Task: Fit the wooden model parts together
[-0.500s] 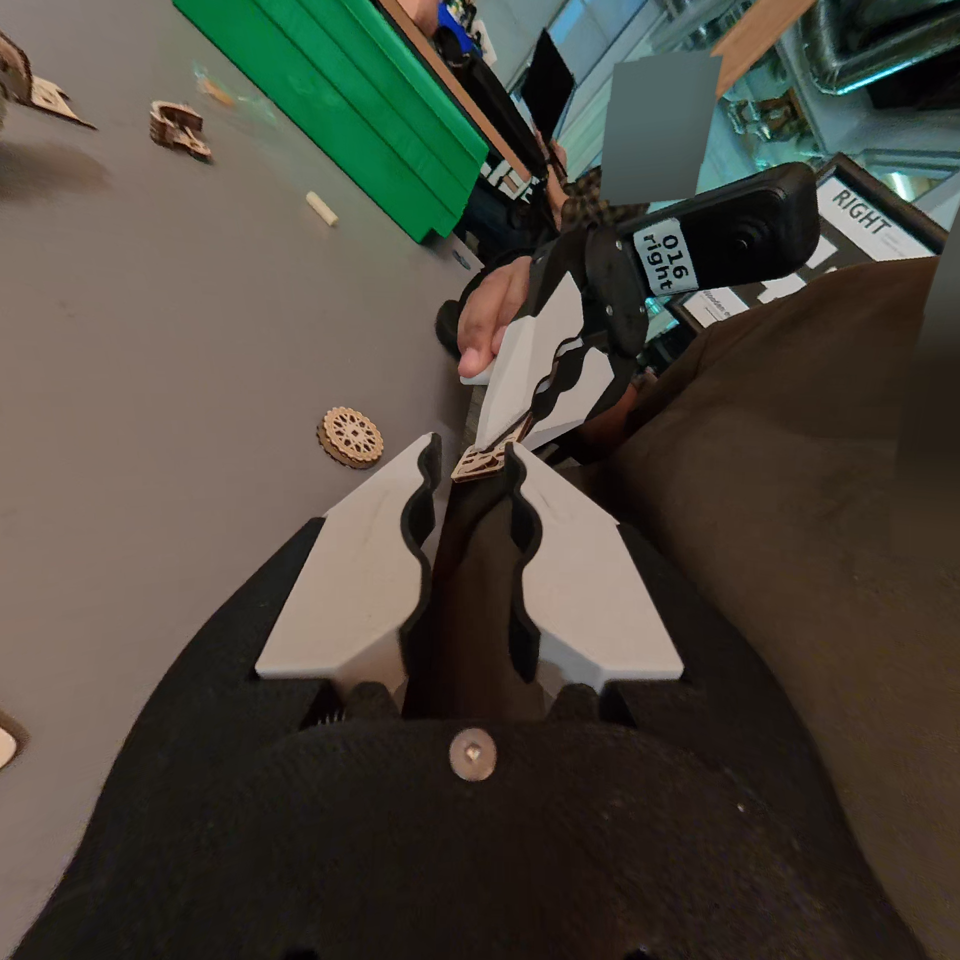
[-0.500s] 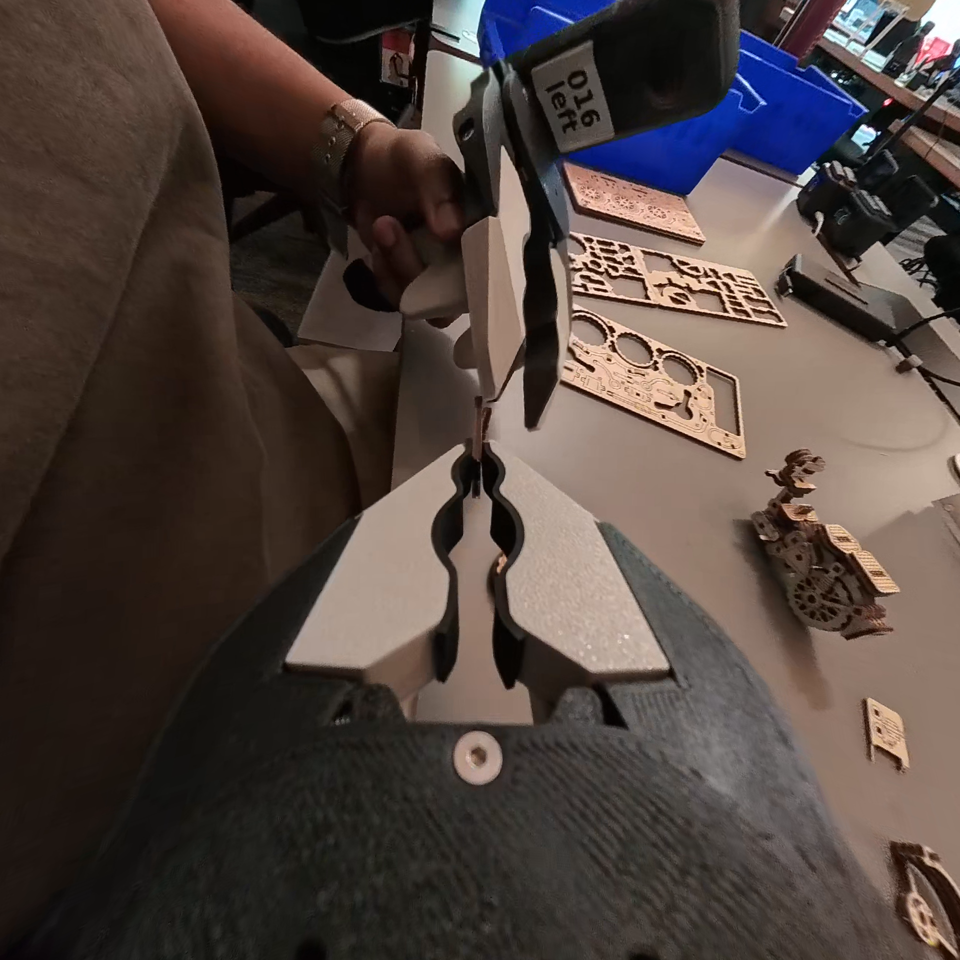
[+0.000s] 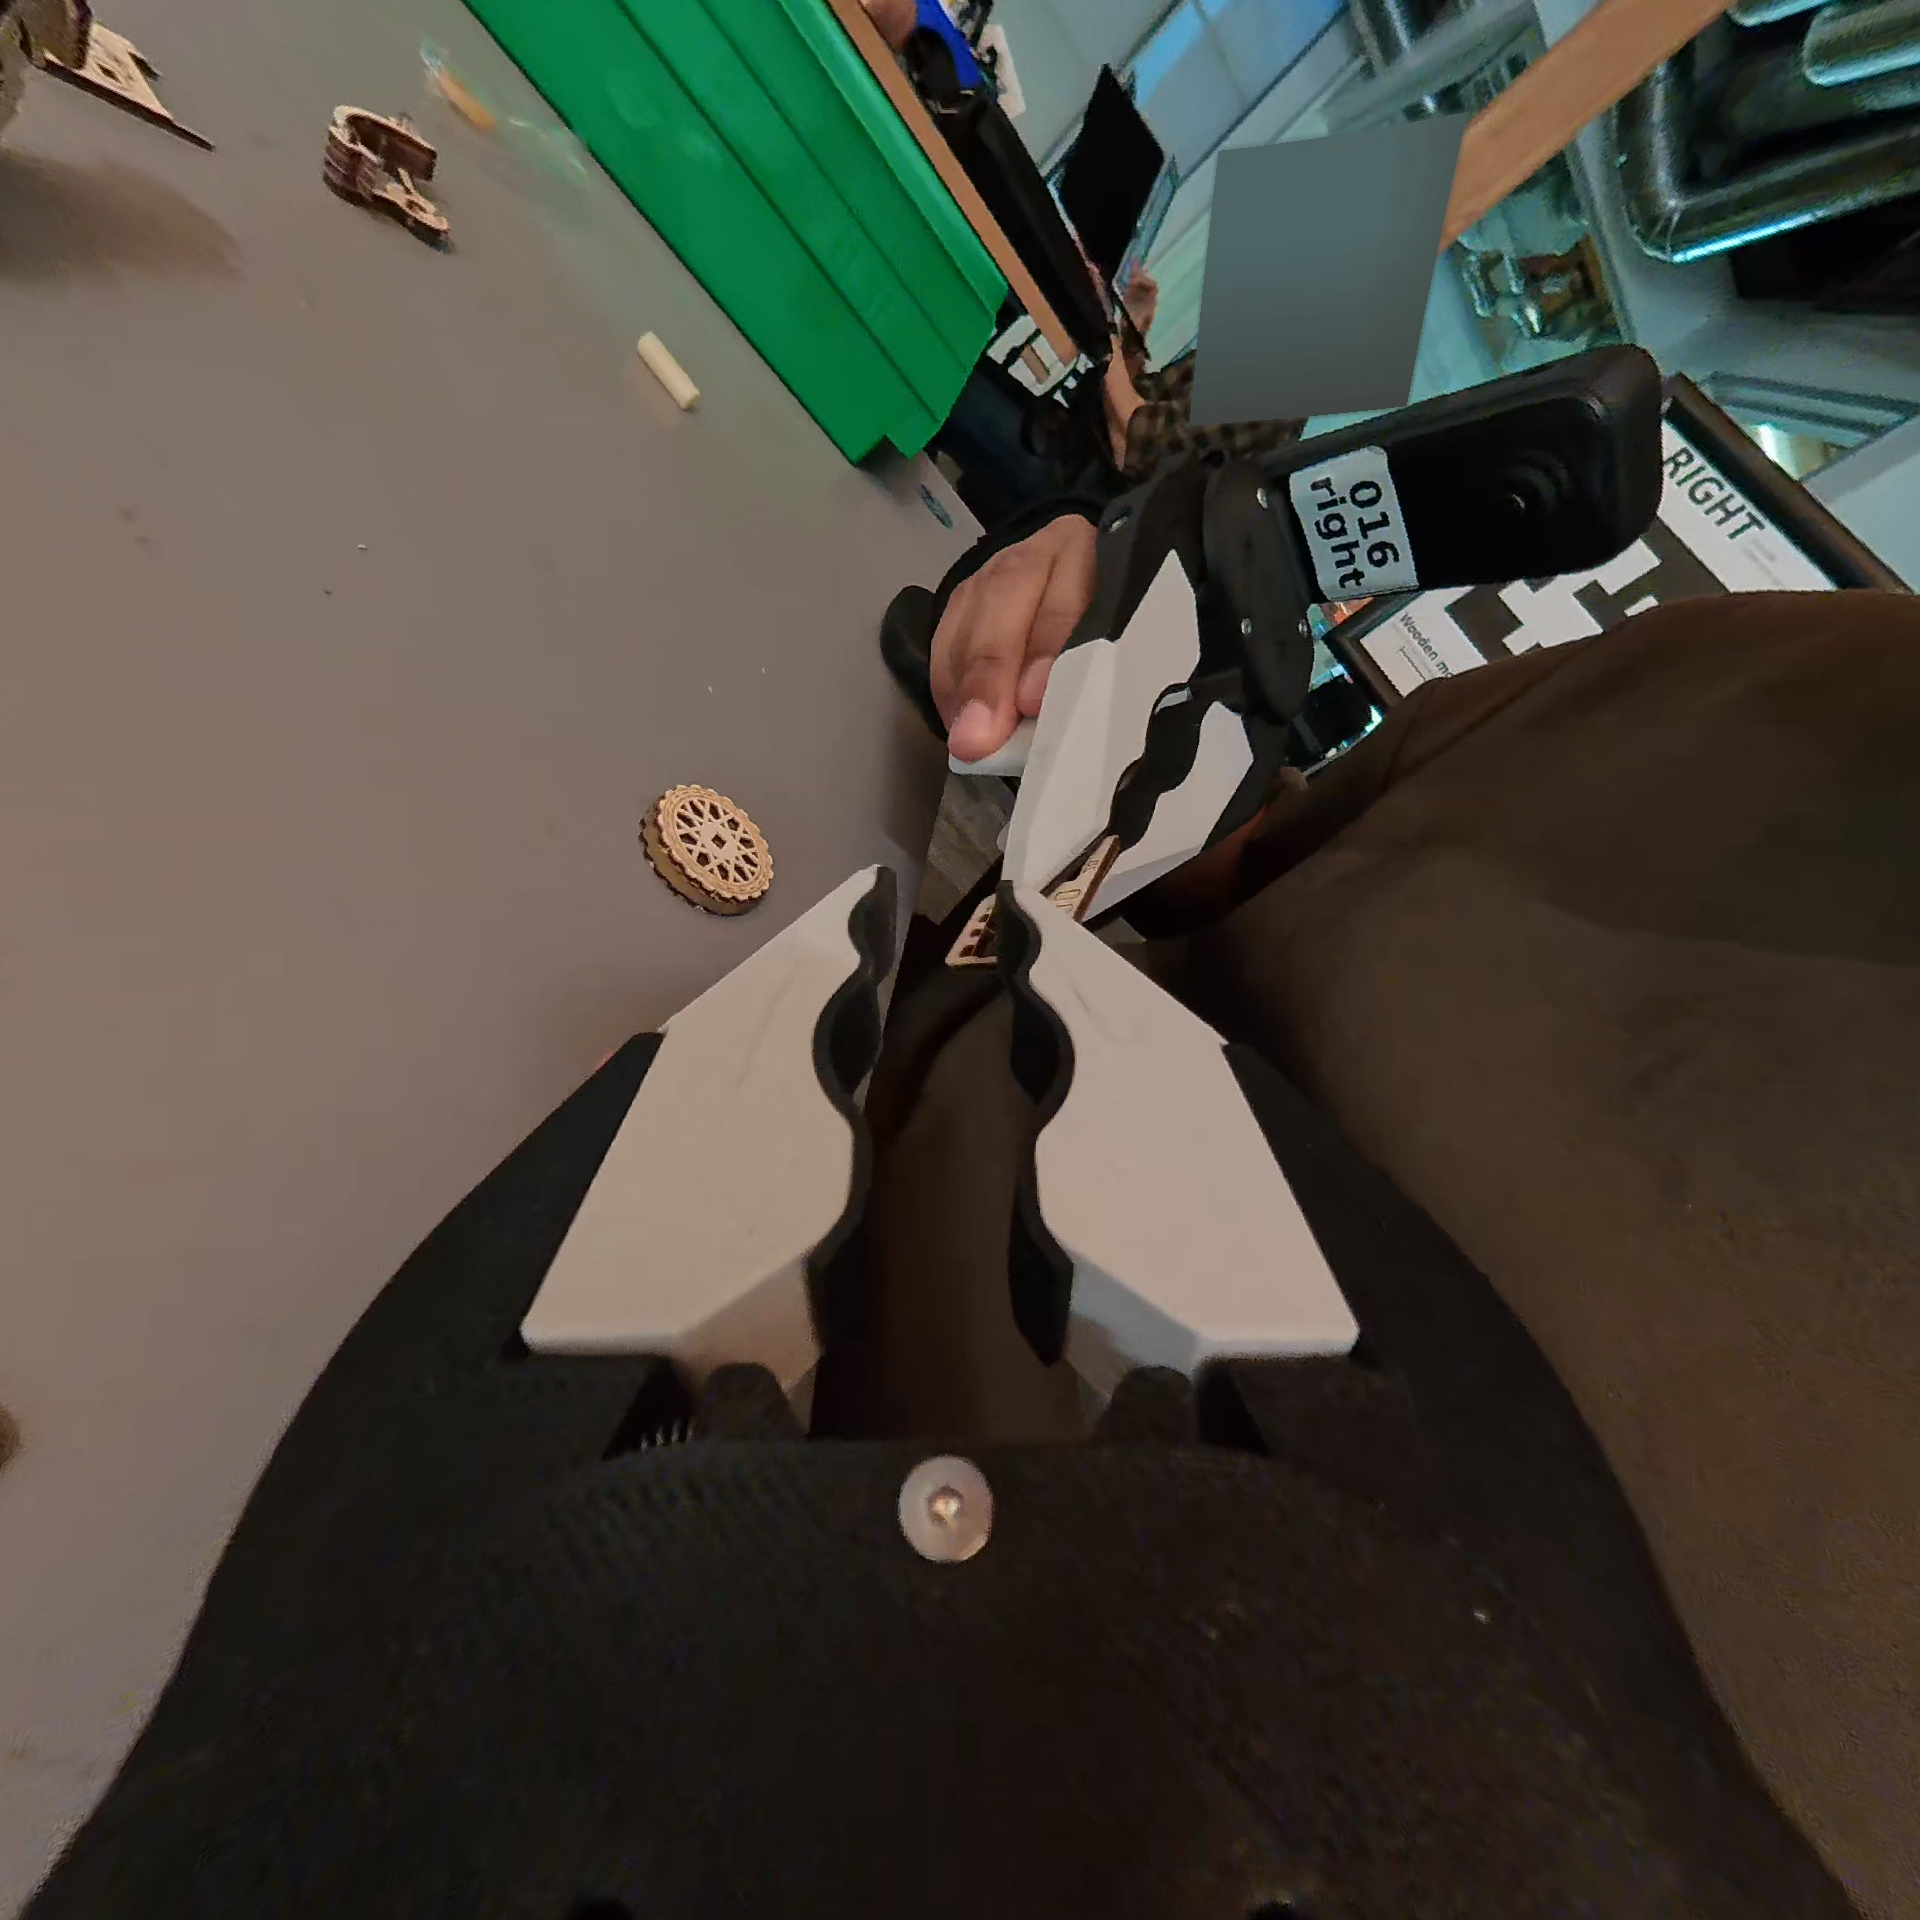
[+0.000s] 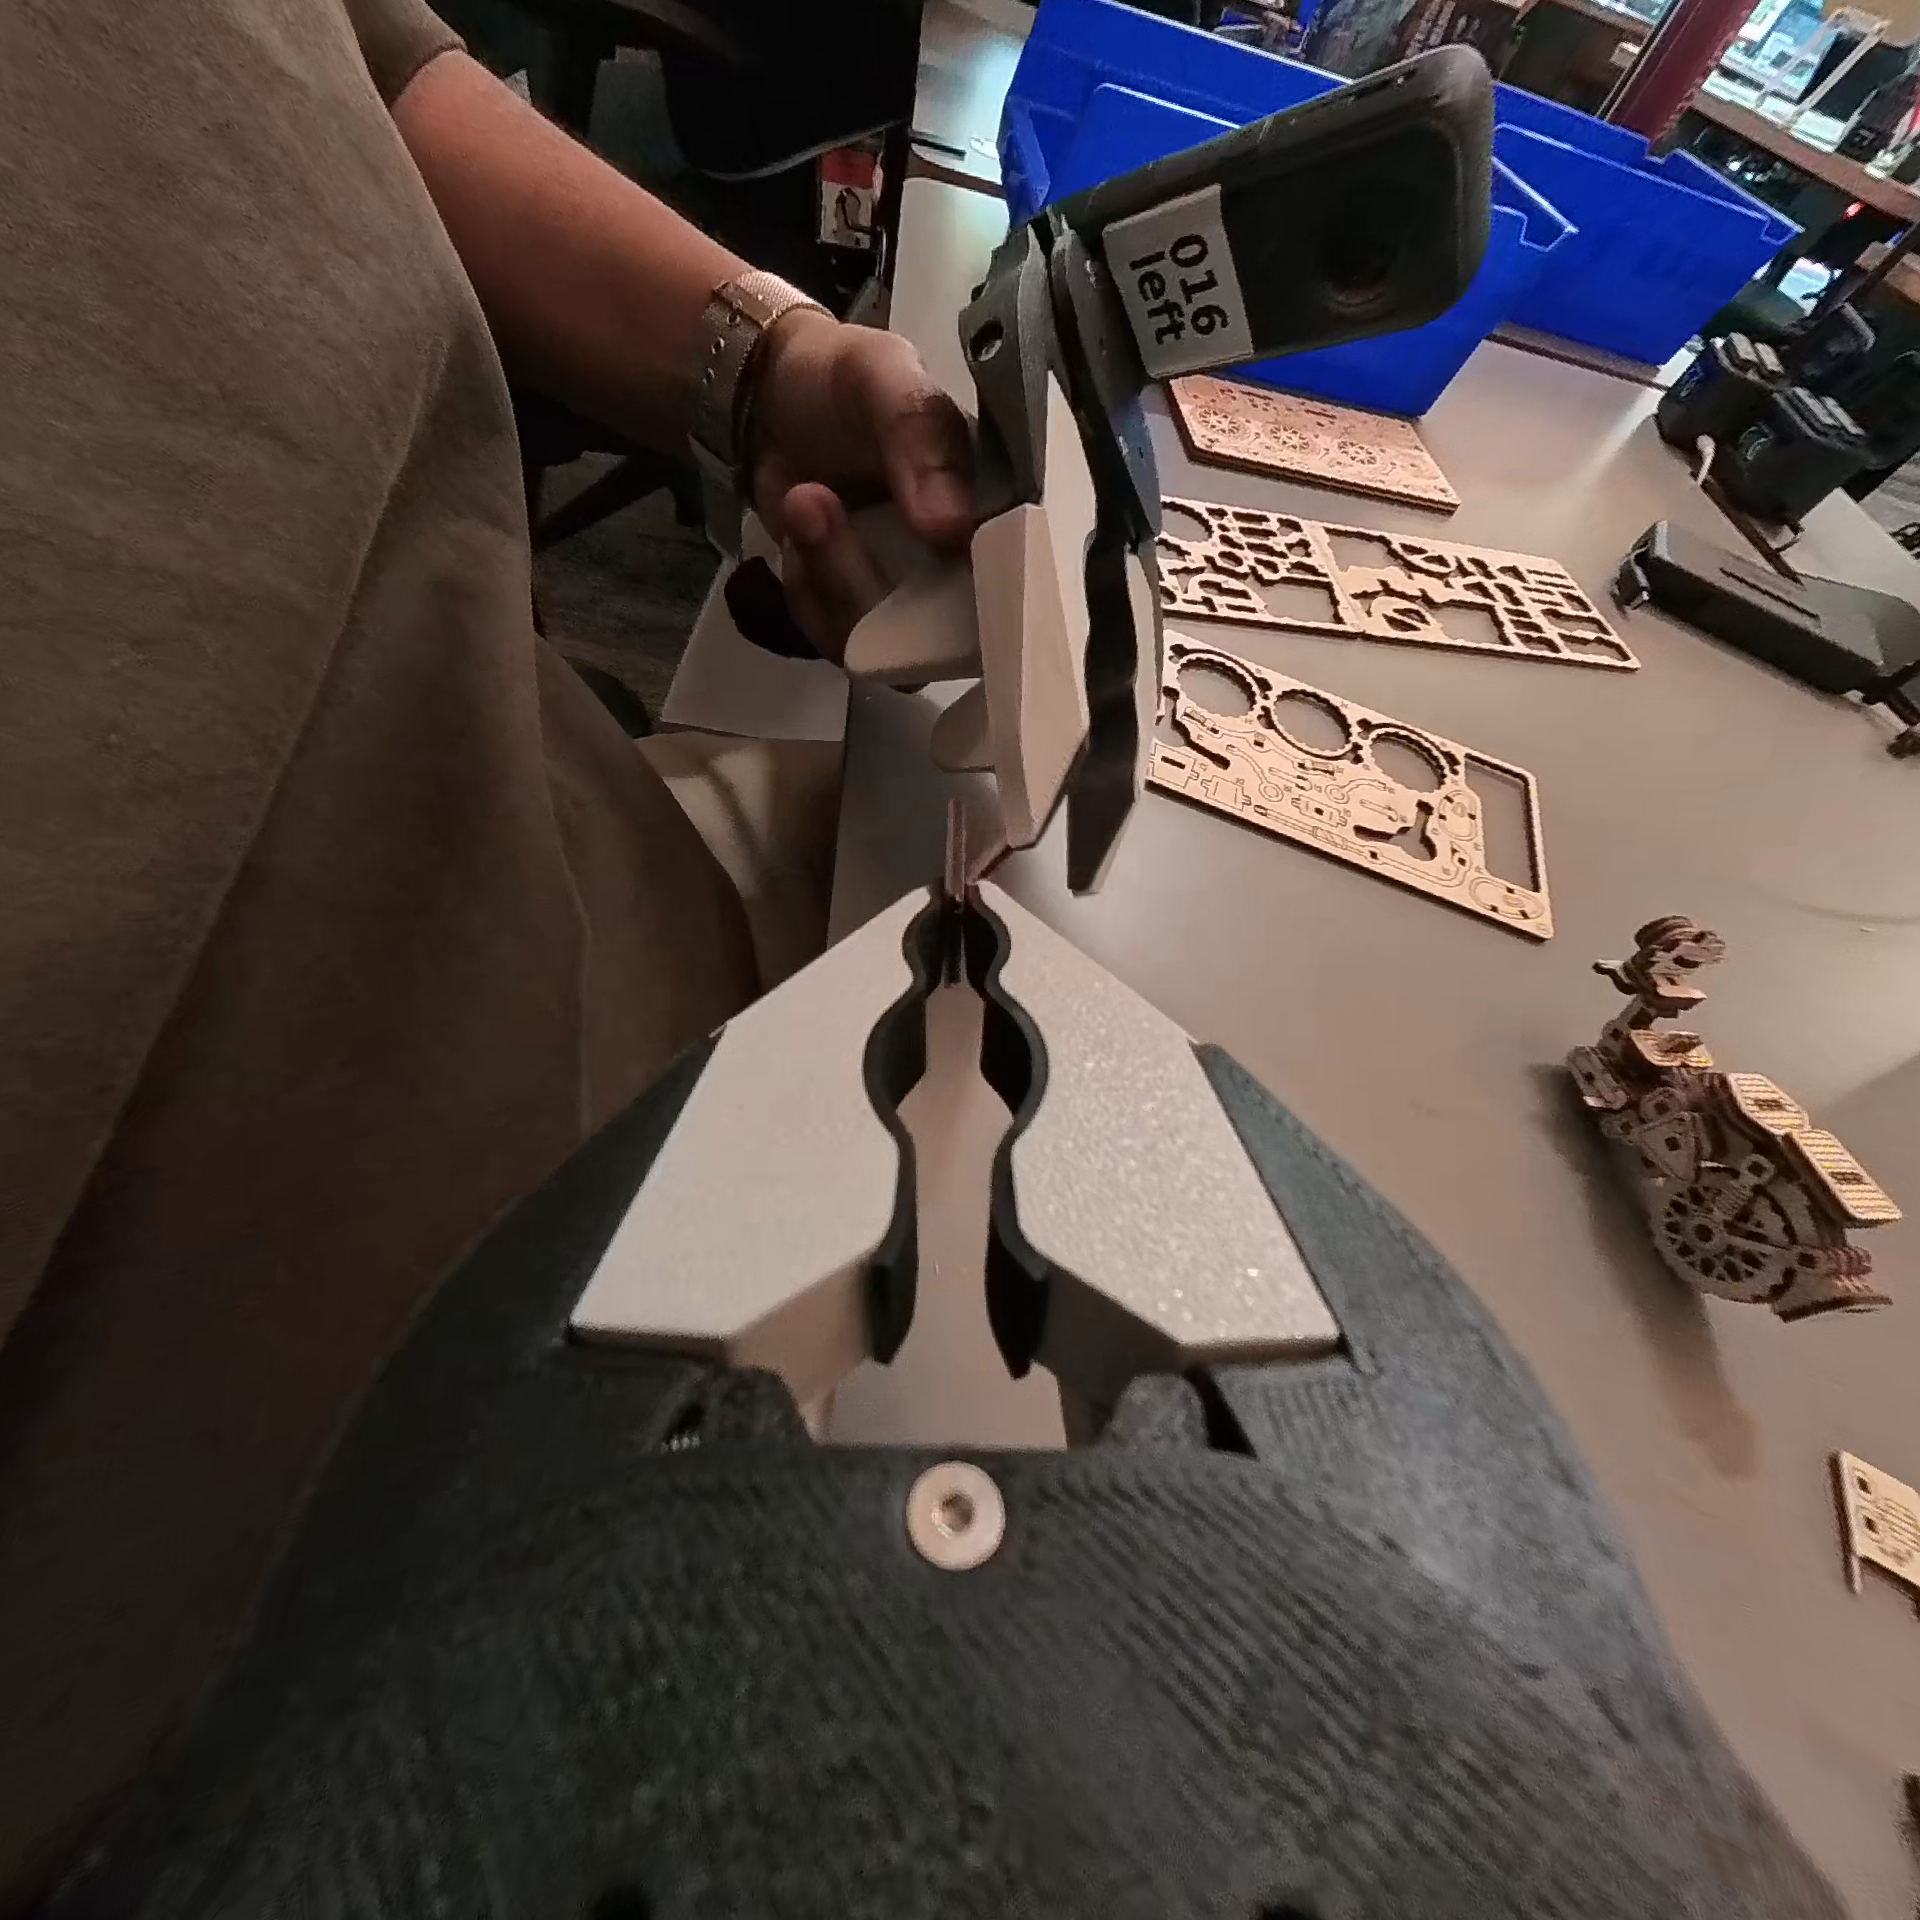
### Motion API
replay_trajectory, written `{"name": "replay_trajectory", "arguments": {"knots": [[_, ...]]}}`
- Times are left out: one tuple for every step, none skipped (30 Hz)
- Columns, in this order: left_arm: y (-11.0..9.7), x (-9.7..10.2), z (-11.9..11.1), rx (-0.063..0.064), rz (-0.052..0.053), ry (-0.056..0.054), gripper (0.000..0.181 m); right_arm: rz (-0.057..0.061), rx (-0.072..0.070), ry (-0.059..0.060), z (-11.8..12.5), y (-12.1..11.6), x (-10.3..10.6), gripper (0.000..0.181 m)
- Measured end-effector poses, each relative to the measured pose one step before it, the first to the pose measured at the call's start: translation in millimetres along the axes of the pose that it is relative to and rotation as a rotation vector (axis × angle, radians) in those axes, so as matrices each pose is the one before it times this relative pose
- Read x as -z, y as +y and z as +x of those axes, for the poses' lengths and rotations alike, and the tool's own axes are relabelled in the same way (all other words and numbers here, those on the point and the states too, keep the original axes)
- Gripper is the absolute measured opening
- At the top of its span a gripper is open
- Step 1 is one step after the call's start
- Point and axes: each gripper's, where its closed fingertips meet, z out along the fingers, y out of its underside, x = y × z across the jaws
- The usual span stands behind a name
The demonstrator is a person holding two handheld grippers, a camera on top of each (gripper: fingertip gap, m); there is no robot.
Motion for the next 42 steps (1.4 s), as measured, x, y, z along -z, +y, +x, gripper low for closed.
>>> {"name": "replay_trajectory", "arguments": {"knots": [[-0.09,-0.18,-0.46,-0.0011,0.0011,-0.0033,0.017,-0.0026,-0.0005,0.0024,0.49,0.83,-0.14,0.001],[0.00,-0.13,-0.53,-0.0021,0.0015,-0.0032,0.017,-0.0011,-0.0011,0.0016,0.39,0.39,-0.03,0.001],[-0.13,0.02,0.07,0.0004,0.0020,0.0016,0.017,-0.0009,-0.0022,0.0005,0.29,0.24,-0.11,0.001],[-0.15,0.08,0.58,0.0029,0.0010,0.0059,0.017,-0.0011,-0.0021,0.0026,0.60,0.19,-0.05,0.001],[-0.28,0.20,0.50,0.0035,0.0021,0.0061,0.019,-0.0009,-0.0012,0.0040,0.88,0.24,0.12,0.001],[-0.40,0.34,0.54,0.0028,0.0032,0.0059,0.020,0.0001,-0.0015,0.0033,0.67,0.03,0.18,0.001],[-0.37,0.49,0.74,0.0027,0.0024,0.0079,0.021,0.0003,-0.0029,0.0018,0.57,0.09,0.24,0.001],[-0.37,0.46,1.27,0.0019,0.0020,0.0104,0.022,0.0004,-0.0033,-0.0004,0.32,0.04,0.13,0.001],[-0.29,0.37,1.24,0.0015,0.0019,0.0098,0.023,0.0012,-0.0026,-0.0013,-0.04,-0.12,0.10,0.001],[0.05,0.07,0.87,0.0011,-0.0009,0.0062,0.023,0.0023,-0.0015,-0.0020,-0.26,-0.31,0.05,0.001],[0.80,-0.29,0.50,-0.0004,-0.0048,0.0041,0.023,0.0024,-0.0009,-0.0031,-0.45,-0.47,0.01,0.001],[1.59,-0.71,-0.27,0.0006,-0.0091,-0.0010,0.023,0.0027,-0.0004,-0.0033,-0.73,-0.66,0.05,0.001],[1.93,-0.91,-0.51,0.0004,-0.0108,-0.0026,0.022,0.0032,0.0002,-0.0031,-0.65,-0.73,0.01,0.001],[1.77,-0.94,-0.39,0.0017,-0.0094,-0.0009,0.022,0.0030,0.0001,-0.0045,-0.96,-0.72,0.04,0.001],[1.26,-0.78,0.24,0.0040,-0.0072,0.0040,0.021,0.0019,-0.0007,-0.0038,-0.74,-0.48,-0.04,0.001],[0.49,-0.24,1.19,0.0063,-0.0029,0.0098,0.017,-0.0006,-0.0006,-0.0024,-0.52,0.13,-0.30,0.001],[-0.02,0.10,1.38,0.0048,-0.0002,0.0115,0.012,-0.0010,-0.0010,-0.0004,-0.09,0.34,-0.24,0.001],[-0.33,0.44,1.93,0.0006,0.0014,0.0140,0.004,-0.0005,-0.0028,0.0000,0.15,0.24,-0.26,0.001],[0.11,0.06,1.05,0.0011,-0.0019,0.0068,0.002,0.0021,-0.0043,-0.0028,-0.11,-0.12,-0.02,0.001],[0.48,0.05,0.40,-0.0024,-0.0035,0.0030,0.002,0.0039,-0.0067,-0.0055,-0.39,-0.57,0.06,0.001],[0.21,0.18,0.59,-0.0028,-0.0023,0.0035,0.002,0.0036,-0.0073,-0.0048,-0.26,-0.38,0.13,0.001],[-0.30,0.24,0.16,-0.0040,0.0002,0.0004,0.002,0.0037,-0.0070,-0.0020,0.08,-0.55,0.08,0.001],[-0.83,0.26,-0.28,-0.0024,0.0019,-0.0027,0.001,0.0031,-0.0062,0.0000,0.38,-0.33,-0.04,0.001],[-0.80,-0.09,-0.38,-0.0003,0.0012,-0.0045,0.001,0.0020,-0.0069,-0.0007,0.42,-0.16,0.02,0.001],[-0.62,-0.10,-0.52,-0.0024,0.0023,-0.0063,0.001,0.0012,-0.0094,-0.0020,0.36,0.07,0.02,0.001],[-0.48,-0.30,-0.60,-0.0030,0.0022,-0.0085,0.001,0.0004,-0.0105,-0.0028,0.34,0.28,0.02,0.001],[-0.51,-0.44,-0.70,-0.0007,0.0026,-0.0088,0.001,0.0003,-0.0080,-0.0024,0.39,0.35,0.23,0.001],[-0.43,-0.53,-0.34,0.0066,0.0032,-0.0052,0.001,0.0003,-0.0043,-0.0015,0.36,0.39,0.22,0.001],[-0.66,-0.31,-0.36,0.0128,0.0051,-0.0018,0.001,0.0018,-0.0013,-0.0009,0.20,-0.11,0.35,0.001],[-0.70,-0.23,0.15,0.0241,0.0069,0.0061,0.001,0.0037,0.0022,-0.0024,-0.35,-0.52,0.29,0.001],[-0.51,-0.29,1.02,0.0338,0.0059,0.0173,0.000,0.0063,0.0047,-0.0032,-0.64,-1.15,0.65,0.001],[-1.34,0.17,0.76,0.0326,0.0128,0.0166,0.000,0.0071,0.0032,0.0012,-0.01,-1.44,0.66,0.001],[-1.21,-0.13,0.68,0.0306,0.0120,0.0152,0.000,0.0043,0.0019,0.0017,0.26,-1.01,0.61,0.001],[-0.52,-0.31,0.41,0.0221,0.0066,0.0102,0.000,0.0025,-0.0016,-0.0021,0.04,-0.42,0.60,0.001],[-0.23,-0.40,0.08,0.0135,0.0039,0.0049,0.000,0.0020,-0.0074,-0.0055,-0.07,-0.12,0.44,0.001],[0.34,-0.32,0.44,0.0079,-0.0001,0.0051,0.000,0.0043,-0.0103,-0.0091,-0.49,-0.23,0.52,0.001],[0.20,-0.15,1.20,0.0081,-0.0007,0.0106,0.000,0.0090,-0.0142,-0.0105,-0.45,-0.86,0.51,0.001],[-0.72,0.39,1.57,0.0132,0.0039,0.0151,0.000,0.0121,-0.0213,-0.0107,-0.14,-1.62,0.55,0.001],[-0.39,0.33,1.43,0.0163,0.0023,0.0161,0.000,0.0116,-0.0243,-0.0128,-0.28,-1.52,0.58,0.001],[0.07,-0.06,0.81,0.0115,0.0005,0.0115,0.000,0.0082,-0.0219,-0.0134,-0.32,-0.63,0.47,0.001],[0.37,-0.31,0.05,0.0014,0.0000,0.0024,0.000,0.0052,-0.0211,-0.0114,-0.18,-0.01,0.30,0.001],[0.20,-0.11,-0.28,-0.0044,-0.0006,-0.0042,0.000,0.0033,-0.0272,-0.0118,0.16,0.36,0.12,0.001]]}}
